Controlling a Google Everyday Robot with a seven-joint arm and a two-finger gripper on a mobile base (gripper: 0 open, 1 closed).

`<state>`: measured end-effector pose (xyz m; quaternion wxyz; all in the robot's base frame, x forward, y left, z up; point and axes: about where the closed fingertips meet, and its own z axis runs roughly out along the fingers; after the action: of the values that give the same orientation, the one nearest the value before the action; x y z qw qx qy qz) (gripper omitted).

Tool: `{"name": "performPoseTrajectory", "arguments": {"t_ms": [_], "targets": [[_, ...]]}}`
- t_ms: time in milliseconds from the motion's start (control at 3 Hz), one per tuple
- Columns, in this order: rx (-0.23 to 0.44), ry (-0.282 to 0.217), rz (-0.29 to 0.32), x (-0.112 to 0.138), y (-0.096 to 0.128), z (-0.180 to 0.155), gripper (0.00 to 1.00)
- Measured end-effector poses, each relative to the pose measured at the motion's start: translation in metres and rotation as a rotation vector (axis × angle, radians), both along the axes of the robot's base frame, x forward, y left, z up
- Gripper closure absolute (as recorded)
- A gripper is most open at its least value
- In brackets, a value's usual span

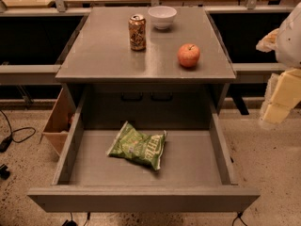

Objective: Pick green jalapeno chip bag from top drawer and place on counter

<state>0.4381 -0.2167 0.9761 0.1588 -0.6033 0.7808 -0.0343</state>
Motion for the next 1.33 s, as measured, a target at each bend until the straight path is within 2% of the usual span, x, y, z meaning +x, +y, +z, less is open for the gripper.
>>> {"name": "performPoseTrajectory", "arguments": {"t_ms": [333, 667, 1333], "targets": [[0.000, 0.000, 0.000, 0.000, 0.000, 0.000, 0.00], [0.020, 0.007, 0.005, 0.010, 0.007, -0.027, 0.00], [0.048, 0.072, 0.032, 0.050, 0.040, -0.145, 0.00]]}}
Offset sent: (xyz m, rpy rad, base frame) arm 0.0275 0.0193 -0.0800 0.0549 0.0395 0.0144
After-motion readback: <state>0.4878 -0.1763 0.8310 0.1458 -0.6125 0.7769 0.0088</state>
